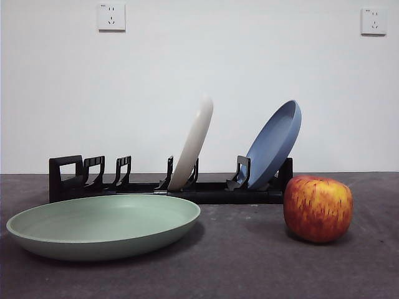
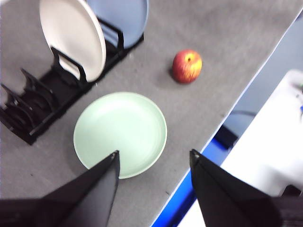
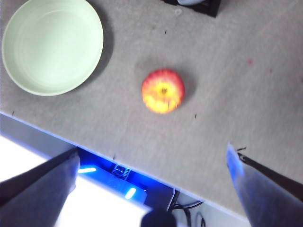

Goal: Take the green plate from the plate rack,put the plate on the table,take the apple from the table,put the apple in the plate

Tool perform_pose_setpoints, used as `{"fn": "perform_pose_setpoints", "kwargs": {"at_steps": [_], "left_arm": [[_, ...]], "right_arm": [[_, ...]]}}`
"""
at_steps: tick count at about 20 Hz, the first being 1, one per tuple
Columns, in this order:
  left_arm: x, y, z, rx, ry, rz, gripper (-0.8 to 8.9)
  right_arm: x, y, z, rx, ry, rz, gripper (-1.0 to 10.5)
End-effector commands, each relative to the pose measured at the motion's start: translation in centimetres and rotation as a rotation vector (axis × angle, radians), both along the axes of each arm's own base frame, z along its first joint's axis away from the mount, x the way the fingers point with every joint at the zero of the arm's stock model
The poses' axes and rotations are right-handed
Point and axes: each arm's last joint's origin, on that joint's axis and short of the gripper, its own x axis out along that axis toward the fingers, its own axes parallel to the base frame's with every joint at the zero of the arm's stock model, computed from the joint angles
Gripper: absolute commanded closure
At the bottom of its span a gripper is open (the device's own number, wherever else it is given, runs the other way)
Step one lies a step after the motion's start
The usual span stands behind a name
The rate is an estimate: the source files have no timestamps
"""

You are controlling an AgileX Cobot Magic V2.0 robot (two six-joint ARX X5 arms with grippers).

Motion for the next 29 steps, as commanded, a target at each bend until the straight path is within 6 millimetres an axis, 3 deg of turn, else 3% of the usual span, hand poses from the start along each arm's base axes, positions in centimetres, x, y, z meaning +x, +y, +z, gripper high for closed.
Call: {"fn": "perform_pose_setpoints", "kwargs": {"at_steps": [1, 3, 6, 9, 12, 22, 28, 29], "left_arm": [[-1.2, 1.4, -0.4, -0.034, -0.027, 0.008, 5.65], [-1.9, 2.3, -1.5, -0.042, -0.031, 0.041, 5.65], [-2.4, 3.2, -4.8, -0.019, -0.008, 0.135, 5.65], [-2.5, 3.5, -8.9, -0.017, 0.066, 0.230, 5.65], [-2.8, 3.8, -11.4, -0.061, 0.132, 0.301, 5.65], [-3.9, 4.9, -11.6, -0.197, 0.167, 0.337, 5.65], [-3.9, 4.9, -11.6, -0.199, 0.165, 0.342, 5.65], [-3.9, 4.9, -11.6, -0.199, 0.165, 0.342, 5.65]], "right_arm": [[-1.7, -0.9, -1.2, -0.007, 0.027, -0.061, 2.6], [-2.7, -1.6, -2.1, -0.022, 0.022, -0.100, 2.6], [-3.2, -1.9, -3.9, -0.031, 0.038, -0.134, 2.6], [-2.4, -1.5, -6.0, -0.034, 0.044, -0.135, 2.6], [-0.4, -0.5, -8.5, -0.022, 0.025, -0.134, 2.6], [8.0, 4.2, -16.1, -0.025, 0.120, -0.065, 2.6], [10.1, 5.5, -19.3, -0.020, 0.187, -0.048, 2.6], [10.2, 5.5, -19.6, -0.026, 0.199, -0.049, 3.3]]}}
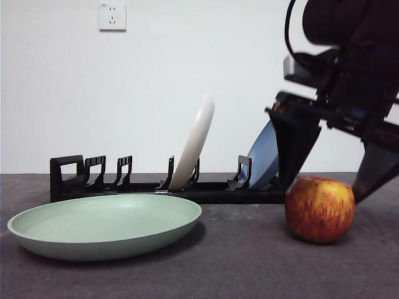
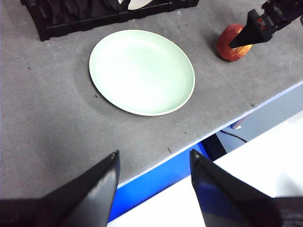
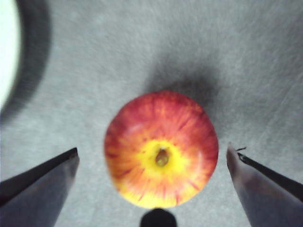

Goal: Take the green plate from the plate rack,put the plate on the table,take the apple from the table,put the apple in the plate

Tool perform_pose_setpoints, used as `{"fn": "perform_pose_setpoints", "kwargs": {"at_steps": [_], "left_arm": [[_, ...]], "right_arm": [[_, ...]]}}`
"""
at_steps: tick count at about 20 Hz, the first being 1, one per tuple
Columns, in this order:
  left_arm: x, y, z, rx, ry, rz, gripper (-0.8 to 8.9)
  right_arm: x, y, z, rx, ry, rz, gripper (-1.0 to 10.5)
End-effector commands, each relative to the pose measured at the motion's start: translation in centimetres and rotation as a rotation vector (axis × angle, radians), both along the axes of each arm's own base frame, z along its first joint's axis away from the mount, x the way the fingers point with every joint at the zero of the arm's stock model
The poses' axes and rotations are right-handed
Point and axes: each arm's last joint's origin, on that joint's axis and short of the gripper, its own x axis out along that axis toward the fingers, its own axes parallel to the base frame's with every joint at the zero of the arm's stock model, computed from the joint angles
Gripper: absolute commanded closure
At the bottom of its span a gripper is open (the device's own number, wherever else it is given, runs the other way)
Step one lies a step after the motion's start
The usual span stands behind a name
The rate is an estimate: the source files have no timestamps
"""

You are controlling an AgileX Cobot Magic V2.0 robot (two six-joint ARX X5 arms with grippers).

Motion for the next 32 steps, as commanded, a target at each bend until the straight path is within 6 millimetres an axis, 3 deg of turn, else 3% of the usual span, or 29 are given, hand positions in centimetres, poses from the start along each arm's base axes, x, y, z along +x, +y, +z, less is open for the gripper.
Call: {"fn": "perform_pose_setpoints", "kwargs": {"at_steps": [1, 5, 10, 13, 19, 23, 26, 29, 32], "left_arm": [[0.0, 0.1, 0.0, -0.013, -0.006, 0.007, 5.65], [0.0, 0.0, 0.1, -0.025, -0.014, 0.009, 5.65], [0.2, -0.3, 0.6, -0.070, -0.053, 0.008, 5.65], [0.4, -0.4, 0.9, -0.086, -0.081, 0.002, 5.65], [0.5, -0.6, 1.3, -0.112, -0.129, -0.010, 5.65], [0.6, -0.6, 1.4, -0.110, -0.135, -0.014, 5.65], [0.6, -0.6, 1.4, -0.110, -0.134, -0.015, 5.65], [0.6, -0.6, 1.4, -0.110, -0.134, -0.014, 5.65], [0.6, -0.6, 1.4, -0.110, -0.135, -0.014, 5.65]], "right_arm": [[0.0, 0.1, -1.0, -0.015, 0.028, 0.009, 4.4], [0.2, 0.1, -0.9, -0.010, 0.014, 0.007, 9.8], [0.2, 0.4, -0.3, 0.032, 0.042, 0.021, 9.6], [0.4, 1.7, 1.7, 0.085, 0.038, 0.070, 9.6], [-0.1, 7.2, 7.8, 0.228, -0.111, 0.233, 9.6], [-0.4, 11.3, 10.4, 0.276, -0.184, 0.311, 9.6], [0.3, 14.3, 10.7, 0.285, -0.187, 0.353, 9.6], [1.3, 17.5, 9.1, 0.255, -0.158, 0.381, 9.6], [2.2, 19.3, 7.0, 0.187, -0.111, 0.380, 9.6]]}}
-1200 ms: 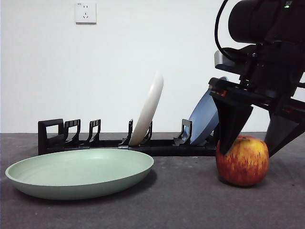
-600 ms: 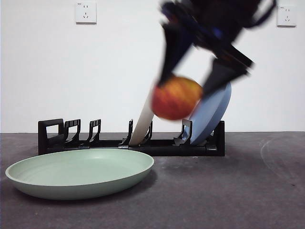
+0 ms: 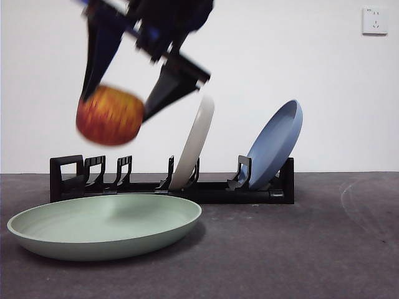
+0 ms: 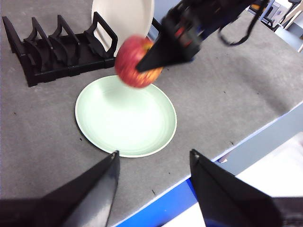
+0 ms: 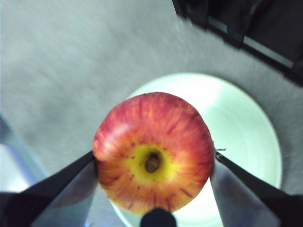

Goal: Take the green plate from the plate rack,put the plate on the table,take the apple from the table,put the apple in the plate

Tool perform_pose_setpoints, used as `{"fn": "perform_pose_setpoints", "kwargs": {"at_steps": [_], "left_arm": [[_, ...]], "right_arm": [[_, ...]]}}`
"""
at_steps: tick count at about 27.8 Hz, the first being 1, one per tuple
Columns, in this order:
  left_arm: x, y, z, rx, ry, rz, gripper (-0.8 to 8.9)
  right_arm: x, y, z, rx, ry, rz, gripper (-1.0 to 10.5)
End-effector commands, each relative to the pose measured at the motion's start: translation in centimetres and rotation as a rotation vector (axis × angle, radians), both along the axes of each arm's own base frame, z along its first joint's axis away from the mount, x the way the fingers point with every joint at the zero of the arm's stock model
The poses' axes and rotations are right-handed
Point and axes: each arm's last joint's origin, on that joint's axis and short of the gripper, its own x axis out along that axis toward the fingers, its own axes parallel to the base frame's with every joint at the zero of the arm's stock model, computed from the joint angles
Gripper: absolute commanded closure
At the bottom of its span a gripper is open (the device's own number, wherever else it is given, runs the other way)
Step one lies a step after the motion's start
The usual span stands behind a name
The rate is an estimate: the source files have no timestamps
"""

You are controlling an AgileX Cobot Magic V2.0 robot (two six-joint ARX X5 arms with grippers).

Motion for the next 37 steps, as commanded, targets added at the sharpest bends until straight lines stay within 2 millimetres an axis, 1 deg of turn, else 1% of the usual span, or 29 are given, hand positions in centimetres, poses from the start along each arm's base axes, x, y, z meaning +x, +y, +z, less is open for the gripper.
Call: {"fn": "perform_pose_setpoints", "kwargs": {"at_steps": [1, 7, 12, 14, 17, 18, 21, 22, 24, 25, 33, 37], "left_arm": [[0.0, 0.0, 0.0, 0.000, -0.015, -0.003, 5.65], [0.0, 0.0, 0.0, 0.001, -0.015, -0.003, 5.65], [0.0, 0.0, 0.0, 0.001, -0.014, -0.003, 5.65], [0.0, 0.1, 0.0, 0.002, -0.013, -0.003, 5.65], [-0.1, 0.1, 0.0, 0.006, -0.010, -0.003, 5.65], [-0.1, 0.1, 0.0, 0.007, -0.009, -0.003, 5.65], [-0.1, 0.1, -0.1, 0.010, -0.006, -0.003, 5.65], [-0.1, 0.1, -0.1, 0.011, -0.005, -0.003, 5.65], [-0.1, 0.1, -0.1, 0.012, -0.004, -0.003, 5.65], [-0.1, 0.1, -0.1, 0.012, -0.004, -0.003, 5.65], [-0.1, 0.1, -0.1, 0.012, -0.004, -0.003, 5.65], [-0.1, 0.1, -0.1, 0.012, -0.004, -0.003, 5.65]], "right_arm": [[0.6, 1.1, -1.8, -0.047, 0.024, -0.009, 9.6], [1.4, 2.0, -6.1, -0.167, 0.076, -0.029, 9.6], [1.8, 2.5, -9.0, -0.231, 0.126, -0.023, 9.6], [1.8, 2.5, -9.6, -0.252, 0.137, -0.024, 9.6], [1.8, 2.5, -9.6, -0.248, 0.135, -0.025, 9.2], [1.8, 2.5, -9.6, -0.248, 0.134, -0.025, 8.8], [1.9, 2.5, -9.6, -0.249, 0.137, -0.029, 6.2], [1.8, 2.4, -9.6, -0.251, 0.138, -0.029, 5.2], [1.8, 2.4, -9.6, -0.251, 0.140, -0.030, 3.8], [1.8, 2.5, -9.6, -0.250, 0.141, -0.033, 3.4], [1.9, 2.5, -9.4, -0.245, 0.150, -0.048, 3.4], [2.0, 2.6, -8.5, -0.247, 0.151, -0.048, 3.4]]}}
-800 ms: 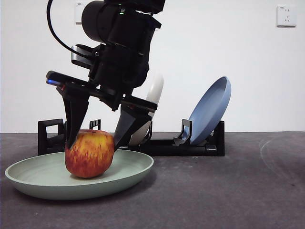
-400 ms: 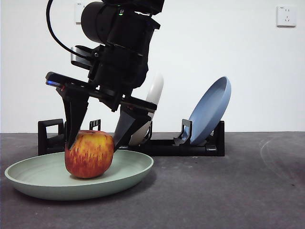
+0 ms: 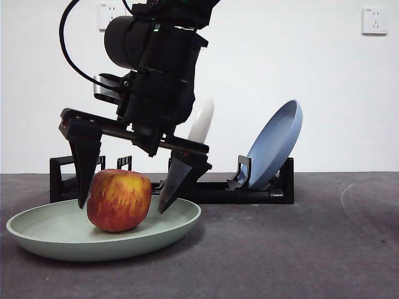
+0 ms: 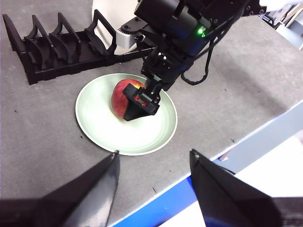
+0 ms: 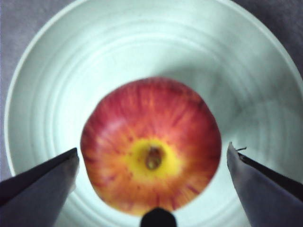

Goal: Take the green plate from the plate rack,put the plate on the table,take the apple from the table,put the apple in the plate

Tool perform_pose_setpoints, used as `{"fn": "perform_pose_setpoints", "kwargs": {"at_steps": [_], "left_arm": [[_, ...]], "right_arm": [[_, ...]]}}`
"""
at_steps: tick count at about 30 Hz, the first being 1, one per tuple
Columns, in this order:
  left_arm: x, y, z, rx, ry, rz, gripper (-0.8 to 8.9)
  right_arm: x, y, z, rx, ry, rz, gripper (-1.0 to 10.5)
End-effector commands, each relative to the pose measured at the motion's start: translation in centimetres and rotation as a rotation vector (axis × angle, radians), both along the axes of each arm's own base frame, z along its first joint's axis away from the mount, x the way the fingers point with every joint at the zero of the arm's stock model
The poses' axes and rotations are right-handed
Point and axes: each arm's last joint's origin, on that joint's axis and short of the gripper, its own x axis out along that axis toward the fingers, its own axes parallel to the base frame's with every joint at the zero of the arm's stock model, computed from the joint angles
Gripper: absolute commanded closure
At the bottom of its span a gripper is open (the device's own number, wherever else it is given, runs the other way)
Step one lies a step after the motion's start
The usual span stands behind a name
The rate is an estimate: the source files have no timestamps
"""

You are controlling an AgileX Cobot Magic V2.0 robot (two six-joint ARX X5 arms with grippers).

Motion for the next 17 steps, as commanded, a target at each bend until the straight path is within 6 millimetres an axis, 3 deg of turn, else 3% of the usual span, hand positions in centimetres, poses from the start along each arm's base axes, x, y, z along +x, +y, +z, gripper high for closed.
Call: {"fn": "perform_pose_setpoints", "kwargs": {"at_steps": [1, 9, 17], "left_arm": [[-0.1, 0.1, 0.0, 0.006, -0.010, -0.003, 5.65], [-0.1, 0.1, 0.0, 0.006, -0.010, -0.002, 5.65], [0.0, 0.0, 0.2, -0.017, -0.031, -0.001, 5.65]], "right_arm": [[0.2, 0.4, 0.6, 0.001, 0.004, -0.005, 3.4], [0.1, 0.4, 6.9, -0.021, 0.010, 0.078, 3.5], [-1.8, -1.9, 14.7, -0.020, -0.030, 0.173, 3.5]]}}
